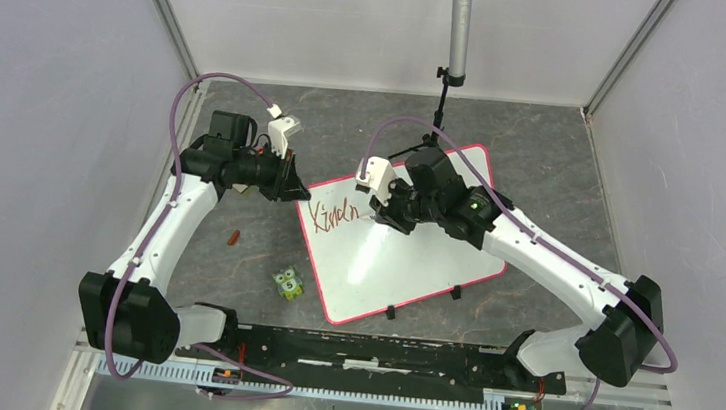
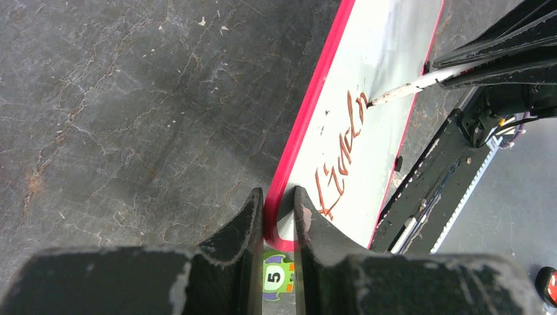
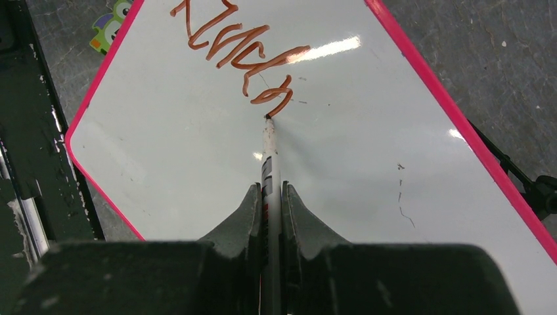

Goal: Write a sentence on the whiteboard

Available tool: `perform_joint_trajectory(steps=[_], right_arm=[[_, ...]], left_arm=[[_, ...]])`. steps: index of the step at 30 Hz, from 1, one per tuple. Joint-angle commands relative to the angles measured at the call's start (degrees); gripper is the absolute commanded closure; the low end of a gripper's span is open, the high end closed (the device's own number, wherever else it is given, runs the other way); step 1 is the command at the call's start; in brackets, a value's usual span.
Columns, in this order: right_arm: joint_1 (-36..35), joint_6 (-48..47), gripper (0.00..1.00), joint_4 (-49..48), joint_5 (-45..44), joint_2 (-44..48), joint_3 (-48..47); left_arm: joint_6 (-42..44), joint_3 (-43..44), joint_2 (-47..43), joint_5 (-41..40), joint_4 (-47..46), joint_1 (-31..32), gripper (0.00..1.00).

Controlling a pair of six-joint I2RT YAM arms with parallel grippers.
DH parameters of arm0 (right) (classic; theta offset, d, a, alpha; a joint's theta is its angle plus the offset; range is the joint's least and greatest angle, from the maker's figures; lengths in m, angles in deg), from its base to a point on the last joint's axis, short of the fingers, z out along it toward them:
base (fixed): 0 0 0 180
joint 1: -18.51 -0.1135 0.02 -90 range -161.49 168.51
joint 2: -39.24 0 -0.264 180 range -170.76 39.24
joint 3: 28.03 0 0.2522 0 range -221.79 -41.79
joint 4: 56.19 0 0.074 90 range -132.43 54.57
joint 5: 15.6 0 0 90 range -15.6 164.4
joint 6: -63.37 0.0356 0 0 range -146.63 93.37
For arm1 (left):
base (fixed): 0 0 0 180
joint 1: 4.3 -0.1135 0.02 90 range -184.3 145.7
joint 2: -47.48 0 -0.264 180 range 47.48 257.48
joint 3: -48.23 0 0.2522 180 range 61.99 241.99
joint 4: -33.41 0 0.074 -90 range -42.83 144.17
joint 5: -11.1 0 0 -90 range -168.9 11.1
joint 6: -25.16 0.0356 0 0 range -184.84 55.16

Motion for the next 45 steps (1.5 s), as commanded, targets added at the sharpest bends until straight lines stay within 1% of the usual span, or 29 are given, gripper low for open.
perform_joint_trajectory(steps=[1,12,17,26,31,38,45], right_arm=[[0.5,-0.3,1.0,-0.6,-3.3,-0.9,-3.4],[0.8,-1.3,1.0,0.1,-4.7,-0.7,-2.7],[2.8,-2.3,1.0,1.2,-4.9,0.2,-2.5],[3.4,-2.6,1.0,1.1,-4.8,-1.5,-5.8],[3.3,-2.2,1.0,1.2,-2.9,-2.8,-7.5],[2.4,-2.1,1.0,1.5,-1.6,-2.9,-6.1],[1.4,-2.0,1.0,1.1,-1.4,-1.4,-2.7]], left_arm=[[3.5,-0.6,1.0,-0.5,3.2,2.4,0.98],[3.4,-0.5,1.0,-0.6,3.3,2.5,0.98],[3.5,-0.5,1.1,-0.6,3.2,2.5,0.98],[3.3,-0.1,1.6,-0.5,3.3,2.6,0.97],[3.4,-0.3,1.3,-0.8,3.2,2.7,0.98],[3.6,-0.4,1.4,-0.9,3.3,2.7,0.98],[3.6,-0.2,1.7,-0.8,3.3,2.7,0.98]])
